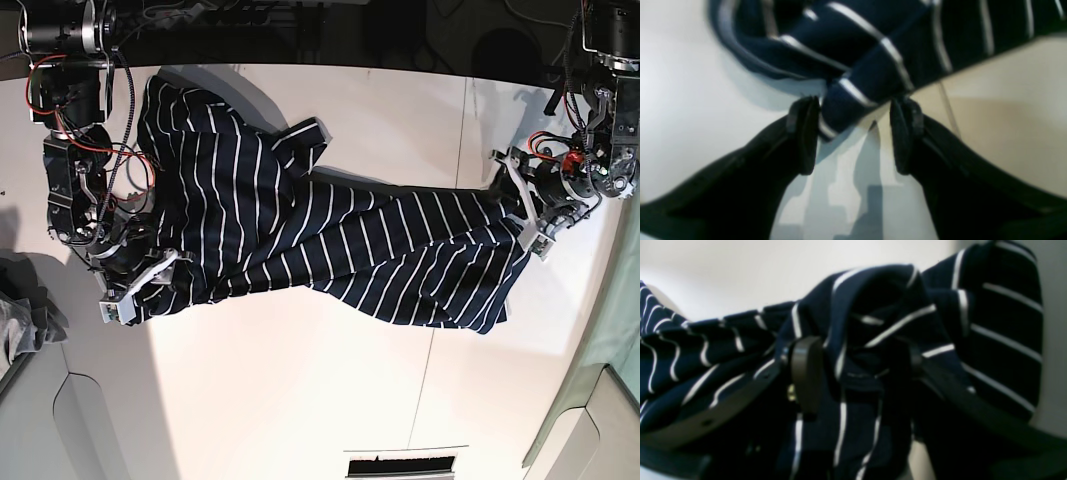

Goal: Layout the t-shirt on the table in an organized manner, then fold the t-shirt properly
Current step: 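Hold the shirt ends with both grippers and stretch it lengthwise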

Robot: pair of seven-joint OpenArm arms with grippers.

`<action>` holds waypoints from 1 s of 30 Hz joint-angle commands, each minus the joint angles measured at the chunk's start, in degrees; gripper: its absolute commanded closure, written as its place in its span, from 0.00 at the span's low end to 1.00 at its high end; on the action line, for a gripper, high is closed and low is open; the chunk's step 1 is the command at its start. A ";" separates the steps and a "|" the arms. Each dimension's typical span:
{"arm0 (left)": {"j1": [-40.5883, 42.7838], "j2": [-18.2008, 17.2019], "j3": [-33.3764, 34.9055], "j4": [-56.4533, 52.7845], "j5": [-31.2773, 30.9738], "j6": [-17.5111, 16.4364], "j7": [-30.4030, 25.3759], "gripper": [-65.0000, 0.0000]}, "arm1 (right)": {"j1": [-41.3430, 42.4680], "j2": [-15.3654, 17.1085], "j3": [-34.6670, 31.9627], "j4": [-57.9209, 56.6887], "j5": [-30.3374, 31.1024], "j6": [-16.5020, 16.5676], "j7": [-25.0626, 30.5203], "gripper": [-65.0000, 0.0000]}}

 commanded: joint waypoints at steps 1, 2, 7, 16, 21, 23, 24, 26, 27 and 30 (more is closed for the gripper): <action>-0.76 -0.48 -0.37 0.20 -0.68 -1.64 -1.68 0.46 | 1.42 0.59 0.15 0.74 0.48 0.24 1.29 0.52; -0.76 -0.42 -0.37 -0.15 -0.66 -2.97 -2.64 0.47 | 1.40 0.59 0.15 0.74 0.46 0.26 1.29 0.55; -0.76 -0.35 -0.37 -0.39 -0.63 -4.57 -5.53 0.91 | 1.44 0.59 0.15 0.74 -0.22 4.11 1.29 0.79; -2.25 -0.37 -0.39 -0.39 -0.61 -4.46 -6.05 1.00 | 1.57 0.79 0.31 1.42 -0.17 6.05 3.91 1.00; -4.74 -1.18 -0.39 -0.39 -0.63 -4.07 -5.77 1.00 | 1.53 0.81 2.54 5.68 -0.17 9.14 3.87 1.00; -5.62 -2.23 -0.39 -0.37 -0.66 -4.07 -5.40 1.00 | 1.53 0.90 3.76 8.83 -0.17 10.05 3.87 1.00; -6.08 -2.89 -0.39 -0.37 -0.68 -4.04 -5.01 1.00 | 1.53 1.07 4.24 10.56 -0.15 10.34 3.82 1.00; -6.99 -4.26 -0.39 -0.37 -1.09 -3.63 -4.07 1.00 | 1.53 2.01 4.61 14.27 0.46 10.34 3.21 1.00; -7.34 -5.03 -0.39 -0.33 -1.14 -2.51 -3.89 1.00 | 1.51 2.80 4.61 16.13 1.18 10.32 2.58 1.00; -7.78 -7.15 -0.39 -0.33 -1.11 0.26 -3.89 1.00 | 1.40 5.29 4.61 21.18 4.96 10.34 -0.50 1.00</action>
